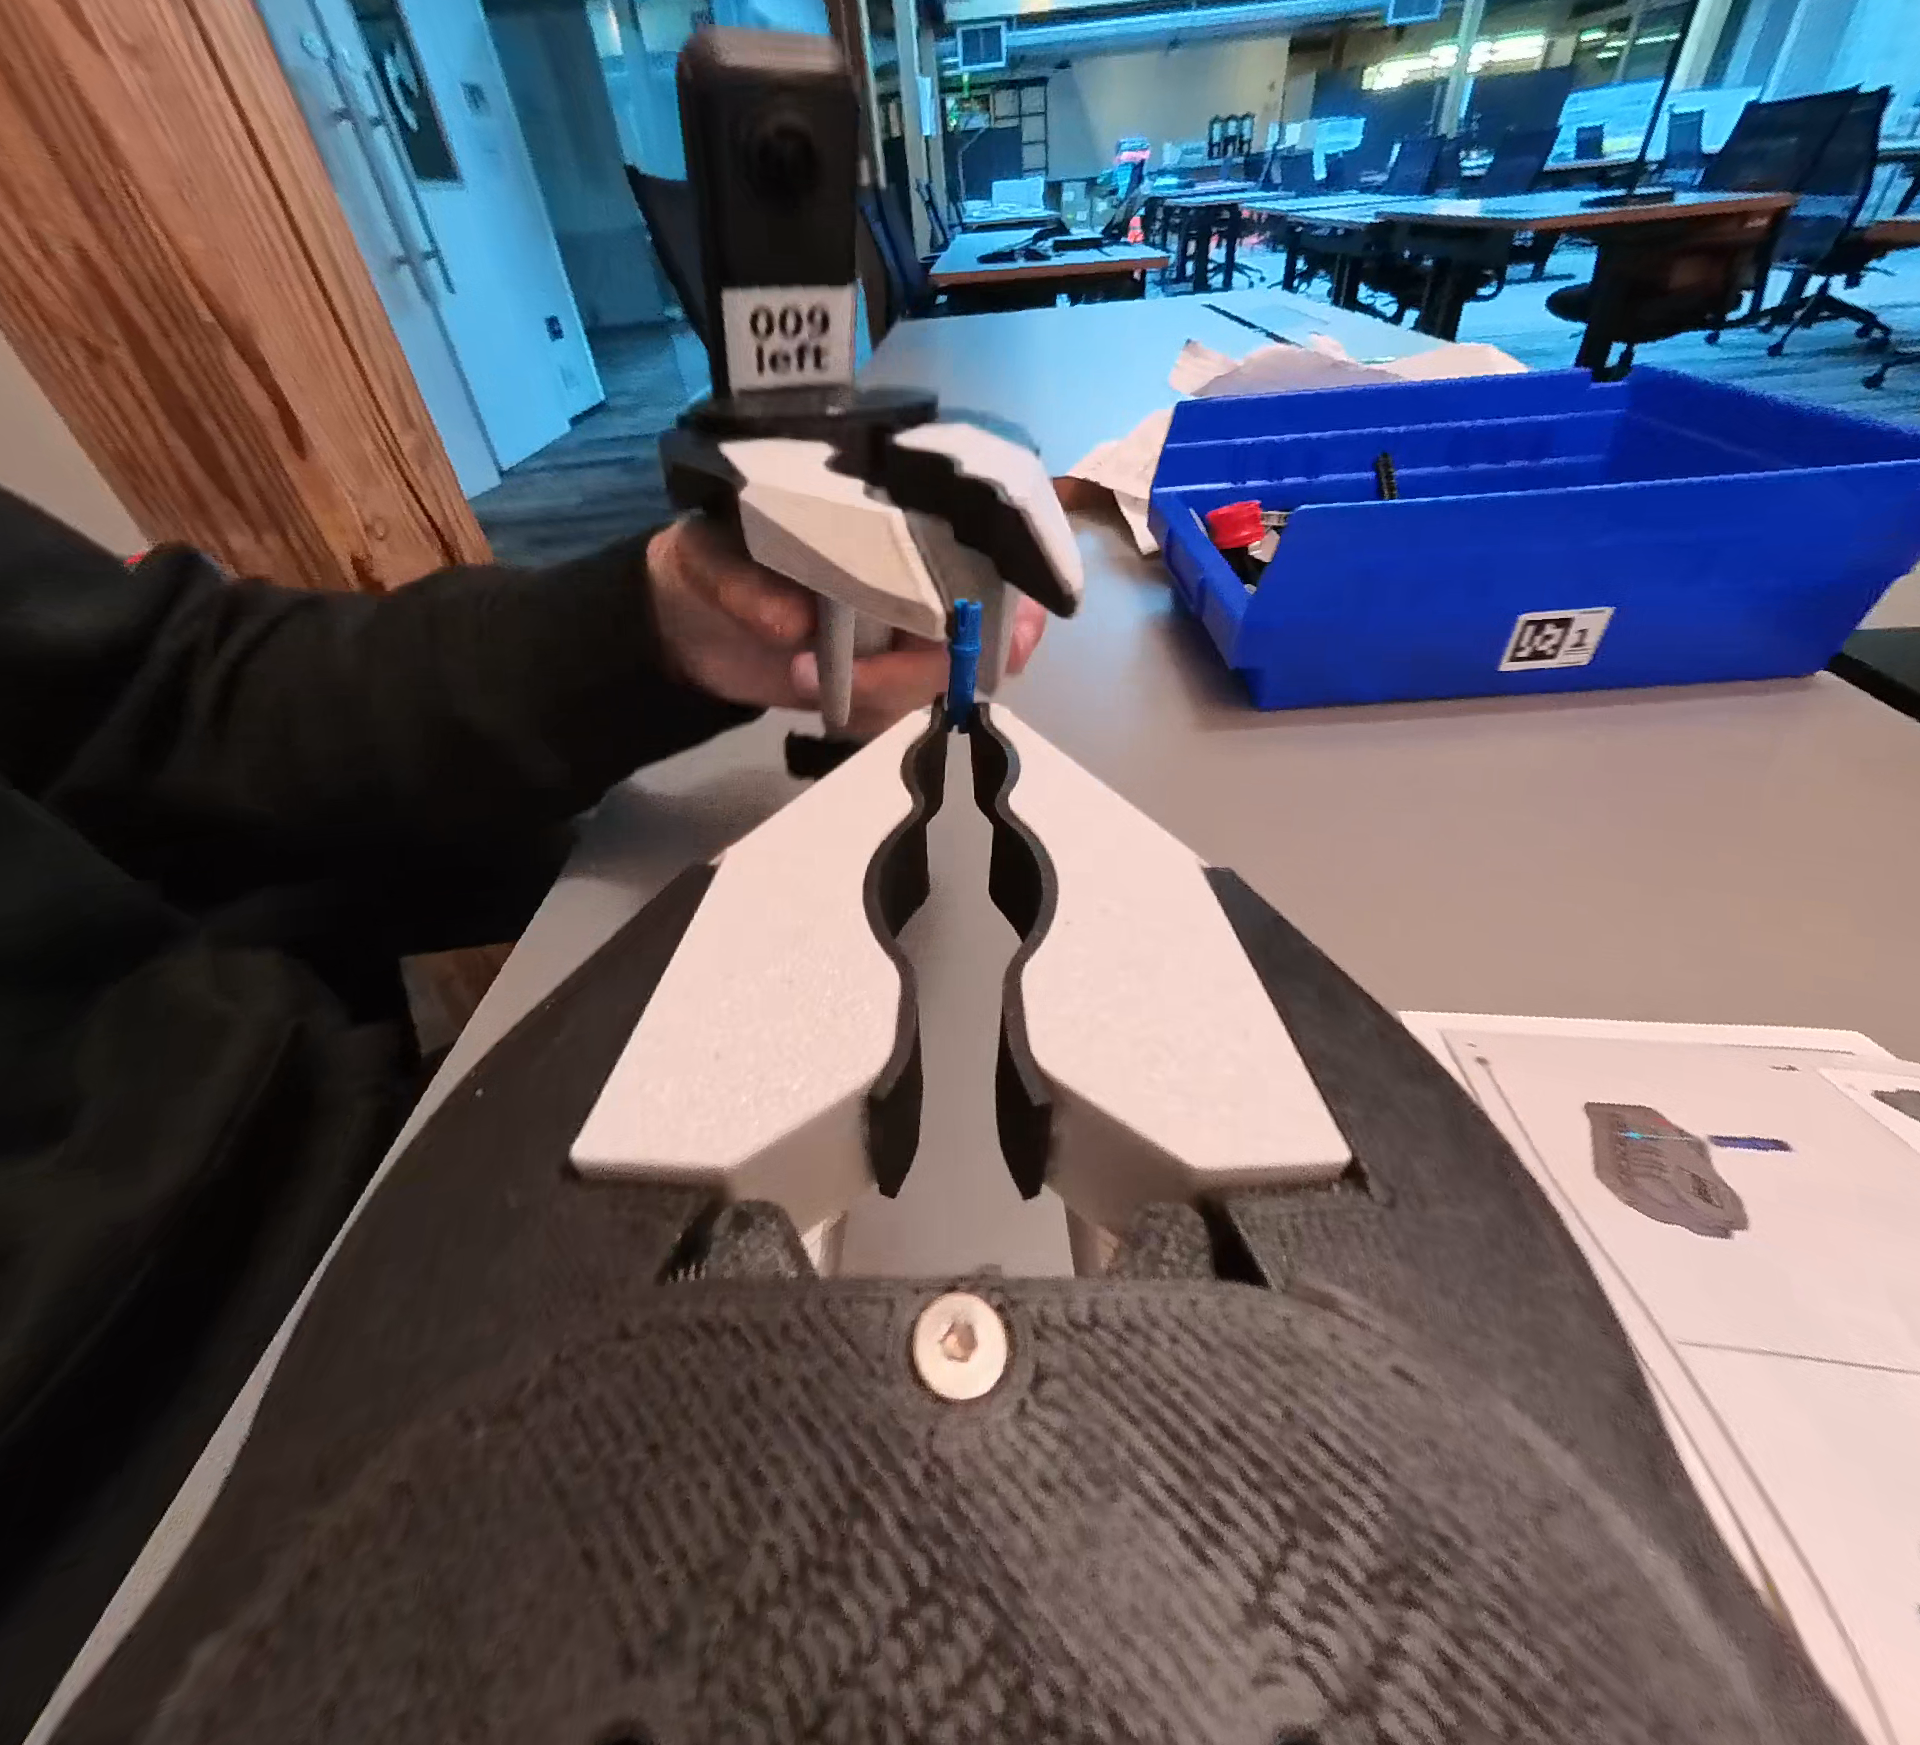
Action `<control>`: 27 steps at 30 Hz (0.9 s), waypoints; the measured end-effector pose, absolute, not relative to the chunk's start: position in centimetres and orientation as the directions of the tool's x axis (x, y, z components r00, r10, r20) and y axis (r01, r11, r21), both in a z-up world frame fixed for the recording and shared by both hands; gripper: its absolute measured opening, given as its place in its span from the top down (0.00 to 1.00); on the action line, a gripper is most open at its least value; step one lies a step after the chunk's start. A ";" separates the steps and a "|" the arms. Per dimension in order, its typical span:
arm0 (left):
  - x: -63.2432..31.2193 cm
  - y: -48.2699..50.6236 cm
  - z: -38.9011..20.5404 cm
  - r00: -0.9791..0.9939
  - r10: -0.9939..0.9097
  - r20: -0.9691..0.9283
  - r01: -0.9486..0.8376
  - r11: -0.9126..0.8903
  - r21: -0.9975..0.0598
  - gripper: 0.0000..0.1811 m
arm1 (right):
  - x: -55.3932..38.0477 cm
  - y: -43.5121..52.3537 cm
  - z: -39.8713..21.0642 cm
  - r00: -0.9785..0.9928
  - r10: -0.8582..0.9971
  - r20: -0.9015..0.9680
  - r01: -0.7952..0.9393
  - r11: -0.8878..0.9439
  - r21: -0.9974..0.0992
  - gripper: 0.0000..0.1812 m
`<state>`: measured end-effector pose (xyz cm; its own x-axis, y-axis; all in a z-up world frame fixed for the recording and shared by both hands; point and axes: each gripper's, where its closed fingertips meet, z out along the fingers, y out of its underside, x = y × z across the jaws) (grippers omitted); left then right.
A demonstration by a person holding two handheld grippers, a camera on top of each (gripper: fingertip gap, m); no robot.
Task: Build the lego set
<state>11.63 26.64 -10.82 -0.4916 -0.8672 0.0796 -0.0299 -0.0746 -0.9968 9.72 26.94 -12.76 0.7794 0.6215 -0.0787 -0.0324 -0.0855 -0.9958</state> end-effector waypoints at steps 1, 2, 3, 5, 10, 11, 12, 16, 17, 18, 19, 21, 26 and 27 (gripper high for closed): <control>11.4 26.5 -10.8 -0.512 -0.857 0.060 -0.047 -0.042 -0.998 0.91 | 9.4 26.9 -12.9 0.770 0.633 -0.077 -0.026 -0.089 -0.996 0.98; 11.1 26.4 -10.7 -0.534 -0.844 0.054 -0.059 -0.026 -0.998 0.91 | 9.2 26.8 -13.0 0.761 0.644 -0.075 -0.022 -0.089 -0.996 0.98; 10.8 26.3 -10.7 -0.557 -0.829 0.059 -0.074 -0.021 -0.997 0.91 | 9.0 26.7 -13.0 0.754 0.653 -0.071 -0.017 -0.089 -0.996 0.98; 10.3 26.2 -10.7 -0.598 -0.797 0.079 -0.103 -0.022 -0.994 0.91 | 8.7 26.6 -13.1 0.743 0.666 -0.065 -0.007 -0.090 -0.996 0.98; 9.7 25.7 -11.5 -0.635 -0.770 0.065 -0.137 0.029 -0.990 0.94 | 8.3 26.5 -13.6 0.727 0.683 -0.073 -0.001 -0.106 -0.994 0.98; 9.7 25.6 -11.7 -0.640 -0.766 0.062 -0.144 0.040 -0.989 0.94 | 8.3 26.5 -13.7 0.724 0.685 -0.076 0.000 -0.111 -0.994 0.98; 9.6 25.4 -11.9 -0.645 -0.762 0.056 -0.147 0.051 -0.988 0.94 | 8.1 26.5 -13.9 0.717 0.692 -0.082 0.003 -0.120 -0.993 0.98; 9.6 25.1 -12.5 -0.656 -0.753 0.036 -0.144 0.078 -0.986 0.98 | 7.9 26.4 -14.2 0.705 0.703 -0.095 0.001 -0.135 -0.991 0.98; 9.6 25.1 -12.6 -0.660 -0.750 0.038 -0.142 0.076 -0.987 0.99 | 7.9 26.4 -14.2 0.705 0.703 -0.094 0.002 -0.134 -0.991 0.98; 9.5 25.1 -12.6 -0.662 -0.748 0.043 -0.144 0.071 -0.987 0.99 | 8.0 26.4 -14.3 0.703 0.705 -0.095 0.002 -0.135 -0.991 0.98; 9.5 25.2 -12.7 -0.661 -0.748 0.048 -0.147 0.067 -0.987 0.99 | 8.0 26.4 -14.3 0.704 0.703 -0.096 0.002 -0.137 -0.991 0.98; 9.6 25.4 -12.8 -0.656 -0.754 0.044 -0.147 0.070 -0.987 0.99 | 8.2 26.5 -14.5 0.710 0.698 -0.091 0.010 -0.139 -0.990 0.98; 9.6 25.4 -12.9 -0.658 -0.752 0.049 -0.149 0.065 -0.987 0.99 | 8.5 26.5 -14.6 0.710 0.697 -0.099 0.005 -0.146 -0.989 0.99; 9.7 25.4 -13.0 -0.658 -0.752 0.051 -0.148 0.063 -0.987 0.98 | 8.5 26.5 -14.7 0.711 0.696 -0.101 0.004 -0.148 -0.989 0.99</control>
<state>9.67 25.42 -12.95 -0.6576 -0.7517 0.0507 -0.1480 0.0629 -0.9870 8.54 26.50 -14.70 0.7108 0.6962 -0.1010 0.0042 -0.1478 -0.9890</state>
